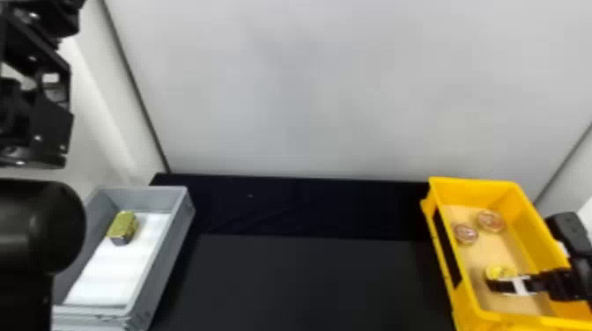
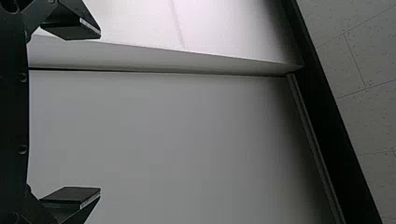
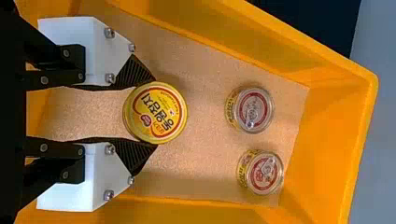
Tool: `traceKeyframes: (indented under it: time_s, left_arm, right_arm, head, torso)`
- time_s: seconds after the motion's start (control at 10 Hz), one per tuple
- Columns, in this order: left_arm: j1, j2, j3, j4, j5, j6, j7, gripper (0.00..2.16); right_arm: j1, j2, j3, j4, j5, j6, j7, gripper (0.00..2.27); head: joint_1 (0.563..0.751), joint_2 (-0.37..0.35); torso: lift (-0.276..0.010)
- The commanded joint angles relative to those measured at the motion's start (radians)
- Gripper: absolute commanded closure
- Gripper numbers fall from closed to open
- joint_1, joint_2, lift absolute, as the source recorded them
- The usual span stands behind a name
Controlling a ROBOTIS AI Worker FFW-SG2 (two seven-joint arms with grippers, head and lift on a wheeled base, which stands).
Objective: Pick up the round yellow can and place it in the yellow rectangular box
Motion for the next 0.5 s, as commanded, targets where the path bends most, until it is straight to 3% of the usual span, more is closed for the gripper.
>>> traceKeyframes:
  time_s: [0.0, 0.2, 0.3, 0.4]
  left_arm:
    - [0.0, 0.0, 0.0, 0.0, 0.002, 0.0, 0.0, 0.1]
    - [-0.002, 0.0, 0.0, -0.001, 0.002, 0.0, 0.0, 0.1]
    - [-0.002, 0.0, 0.001, 0.0, 0.002, 0.0, 0.0, 0.1]
    - [0.0, 0.0, 0.001, -0.001, 0.002, 0.0, 0.0, 0.1]
  right_arm:
    - [-0.002, -0.002, 0.0, 0.014, -0.037, 0.009, -0.015, 0.78]
    - [-0.002, -0.002, 0.0, 0.016, -0.043, 0.009, -0.025, 0.78]
    - [0.0, -0.002, 0.0, 0.01, -0.046, 0.015, -0.034, 0.63]
    - [0.001, -0.002, -0.002, 0.007, -0.058, 0.023, -0.038, 0.2]
  head:
    - [0.663, 0.054]
    - [0.663, 0.054]
    - [0.663, 0.054]
    - [0.663, 0.054]
  torso:
    - [-0.002]
    - [-0.002]
    - [-0.002]
    - [-0.002]
